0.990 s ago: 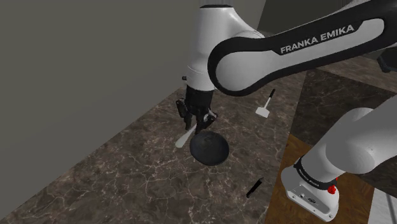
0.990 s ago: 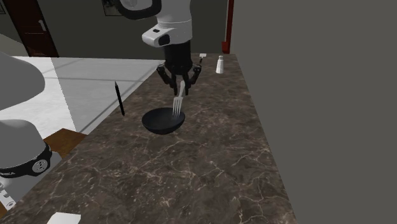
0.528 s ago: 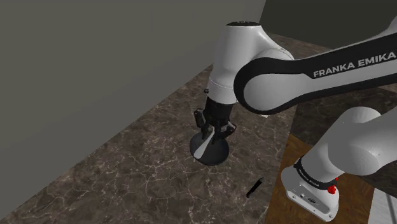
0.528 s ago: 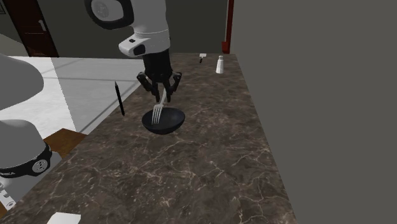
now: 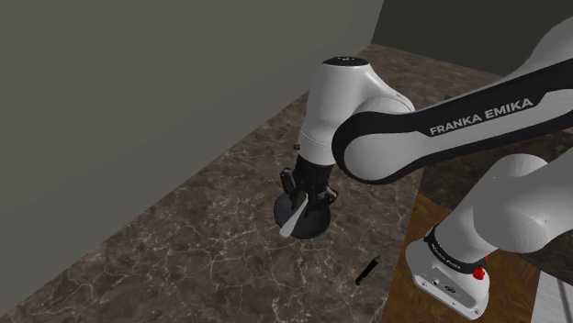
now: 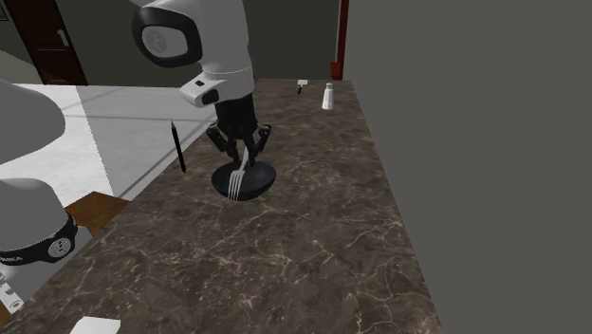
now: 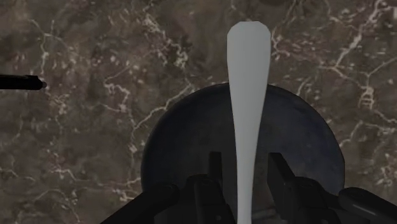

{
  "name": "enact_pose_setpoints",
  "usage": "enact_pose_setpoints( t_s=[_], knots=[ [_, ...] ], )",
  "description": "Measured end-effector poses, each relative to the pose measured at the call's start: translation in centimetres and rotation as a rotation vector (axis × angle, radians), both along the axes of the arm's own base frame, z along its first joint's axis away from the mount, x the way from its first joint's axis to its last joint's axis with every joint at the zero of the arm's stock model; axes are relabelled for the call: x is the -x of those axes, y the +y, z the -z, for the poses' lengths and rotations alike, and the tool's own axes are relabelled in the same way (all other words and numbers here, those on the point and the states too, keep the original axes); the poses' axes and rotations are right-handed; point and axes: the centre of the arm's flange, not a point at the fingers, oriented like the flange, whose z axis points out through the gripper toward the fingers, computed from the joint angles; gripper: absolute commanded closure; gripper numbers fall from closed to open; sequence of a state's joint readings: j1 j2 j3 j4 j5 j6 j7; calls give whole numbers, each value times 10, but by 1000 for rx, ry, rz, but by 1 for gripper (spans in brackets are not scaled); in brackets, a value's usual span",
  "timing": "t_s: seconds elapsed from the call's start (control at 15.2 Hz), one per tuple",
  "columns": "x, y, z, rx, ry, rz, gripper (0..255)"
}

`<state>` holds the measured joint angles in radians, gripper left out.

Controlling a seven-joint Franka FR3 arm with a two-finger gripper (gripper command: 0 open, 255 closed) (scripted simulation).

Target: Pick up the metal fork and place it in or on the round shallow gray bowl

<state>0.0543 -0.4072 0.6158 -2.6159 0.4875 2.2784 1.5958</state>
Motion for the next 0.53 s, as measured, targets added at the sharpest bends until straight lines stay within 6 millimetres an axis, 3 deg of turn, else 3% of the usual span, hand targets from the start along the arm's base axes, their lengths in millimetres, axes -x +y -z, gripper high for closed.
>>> enact_pose_setpoints(
  t_s=[0.33, 0.4, 0.53],
  knots=[
    [0, 1, 3, 0, -1, 0, 255],
    [0, 1, 3, 0, -1, 0, 0],
    [0, 1, 3, 0, -1, 0, 0]
  ],
)
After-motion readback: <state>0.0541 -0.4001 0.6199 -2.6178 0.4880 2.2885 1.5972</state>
